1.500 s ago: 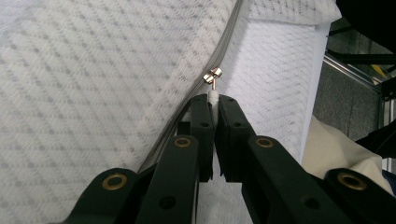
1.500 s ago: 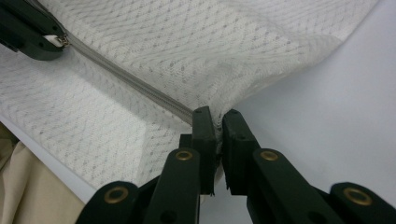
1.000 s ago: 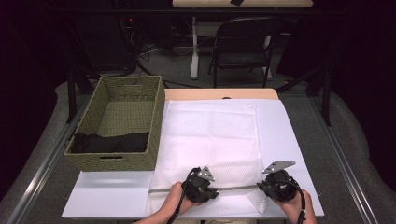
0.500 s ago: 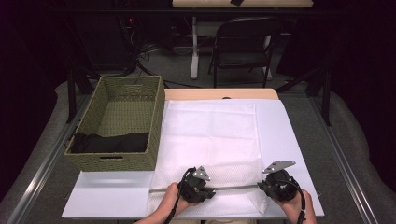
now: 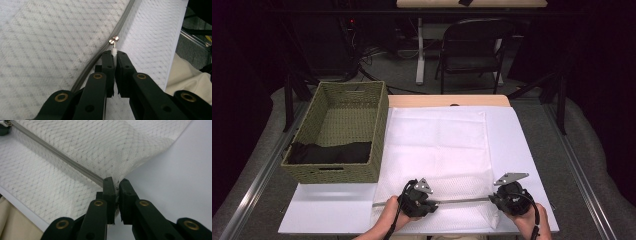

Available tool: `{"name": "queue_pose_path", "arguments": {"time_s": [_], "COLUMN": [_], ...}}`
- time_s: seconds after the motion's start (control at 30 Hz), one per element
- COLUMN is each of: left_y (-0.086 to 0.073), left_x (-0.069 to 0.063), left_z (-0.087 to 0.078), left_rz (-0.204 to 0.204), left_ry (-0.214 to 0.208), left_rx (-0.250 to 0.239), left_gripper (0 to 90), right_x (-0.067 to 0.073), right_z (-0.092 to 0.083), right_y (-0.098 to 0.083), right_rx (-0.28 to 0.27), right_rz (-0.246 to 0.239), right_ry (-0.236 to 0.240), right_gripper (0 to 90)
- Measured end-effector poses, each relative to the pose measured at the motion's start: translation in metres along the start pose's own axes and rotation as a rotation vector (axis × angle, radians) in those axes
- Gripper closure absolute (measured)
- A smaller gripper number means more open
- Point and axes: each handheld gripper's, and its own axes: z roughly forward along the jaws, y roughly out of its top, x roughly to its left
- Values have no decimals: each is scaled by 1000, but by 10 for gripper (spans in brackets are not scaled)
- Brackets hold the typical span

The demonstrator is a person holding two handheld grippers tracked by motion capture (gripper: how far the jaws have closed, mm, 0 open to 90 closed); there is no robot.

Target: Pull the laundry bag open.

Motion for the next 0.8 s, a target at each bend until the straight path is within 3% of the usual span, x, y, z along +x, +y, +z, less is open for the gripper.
{"name": "queue_pose_path", "arguments": {"time_s": [0.33, 0.8], "left_y": [-5, -14], "left_x": [1, 6], "left_z": [-5, -14], "left_rz": [3, -23], "left_ry": [22, 35], "left_rx": [0, 6], "left_gripper": [864, 864], "right_x": [0, -3], "right_z": [1, 1], "right_y": [0, -1], "right_rx": [5, 11], "right_rz": [-1, -1], "right_ry": [-10, -17], "right_gripper": [849, 849]}}
